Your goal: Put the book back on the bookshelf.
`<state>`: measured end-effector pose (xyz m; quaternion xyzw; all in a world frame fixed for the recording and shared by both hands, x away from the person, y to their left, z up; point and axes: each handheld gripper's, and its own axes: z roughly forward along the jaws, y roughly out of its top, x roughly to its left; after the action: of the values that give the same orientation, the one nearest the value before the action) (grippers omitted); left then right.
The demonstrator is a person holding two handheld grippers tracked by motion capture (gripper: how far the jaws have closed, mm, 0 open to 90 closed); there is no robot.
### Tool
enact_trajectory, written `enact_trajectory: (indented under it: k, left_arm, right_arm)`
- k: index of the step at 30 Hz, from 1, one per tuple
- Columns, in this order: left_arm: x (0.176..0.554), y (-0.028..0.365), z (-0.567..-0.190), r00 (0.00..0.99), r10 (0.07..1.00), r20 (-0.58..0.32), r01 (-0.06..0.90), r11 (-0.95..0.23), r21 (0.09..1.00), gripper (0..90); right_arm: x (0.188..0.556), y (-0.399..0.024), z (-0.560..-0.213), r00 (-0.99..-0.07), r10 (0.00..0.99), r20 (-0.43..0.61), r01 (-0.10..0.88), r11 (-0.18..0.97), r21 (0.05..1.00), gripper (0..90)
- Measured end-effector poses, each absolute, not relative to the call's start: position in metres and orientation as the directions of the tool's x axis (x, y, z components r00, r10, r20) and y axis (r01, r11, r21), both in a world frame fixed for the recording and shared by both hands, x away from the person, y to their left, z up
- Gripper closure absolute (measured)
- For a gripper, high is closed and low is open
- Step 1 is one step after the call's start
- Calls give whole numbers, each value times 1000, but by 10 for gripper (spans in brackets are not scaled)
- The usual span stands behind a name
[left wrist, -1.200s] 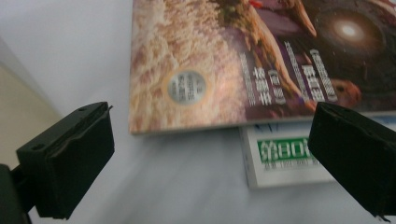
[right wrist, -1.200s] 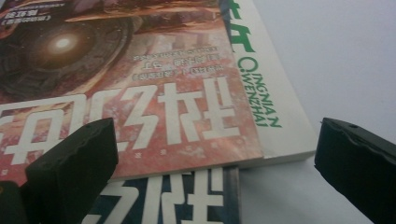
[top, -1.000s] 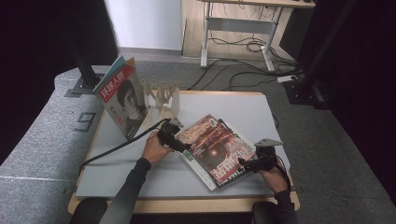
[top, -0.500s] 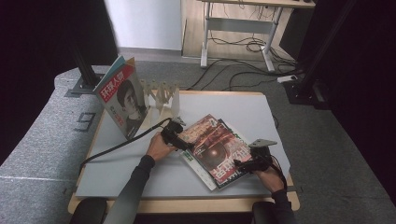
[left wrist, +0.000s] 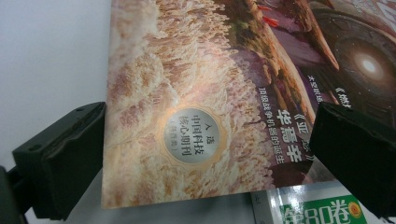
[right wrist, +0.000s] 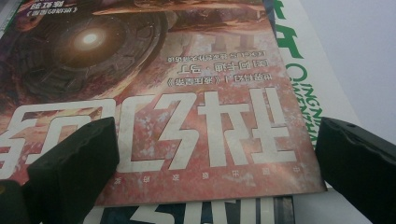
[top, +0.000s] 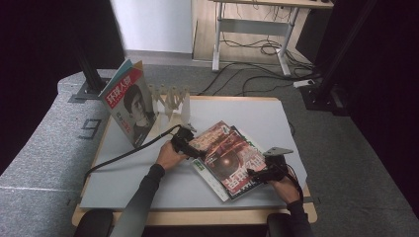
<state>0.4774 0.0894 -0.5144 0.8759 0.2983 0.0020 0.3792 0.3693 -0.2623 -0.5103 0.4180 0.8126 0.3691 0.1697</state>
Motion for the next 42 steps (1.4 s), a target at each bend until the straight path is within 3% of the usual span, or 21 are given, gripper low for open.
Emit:
enact_trajectory:
  k: [17,24,35,42]
  left_arm:
    - [440,98,-511,827,532,-183,504,-556,661,0]
    - [421,100,-509,834,529,-159,484,-561,671,0]
    - [405,100,-509,840,519,-160,474,-558,681,0]
    - [395,101,-507,841,516,-160,469,-552,689,0]
  right_arm:
    - [368,-262,-511,-606,795,32,548,388,741,0]
    - [358,-263,-508,-566,824,-15,547,389,741,0]
    - [335,-264,-512,-581,811,74,575,344,742,0]
    - [338,-262,-514,-567,820,71,572,330,750,0]
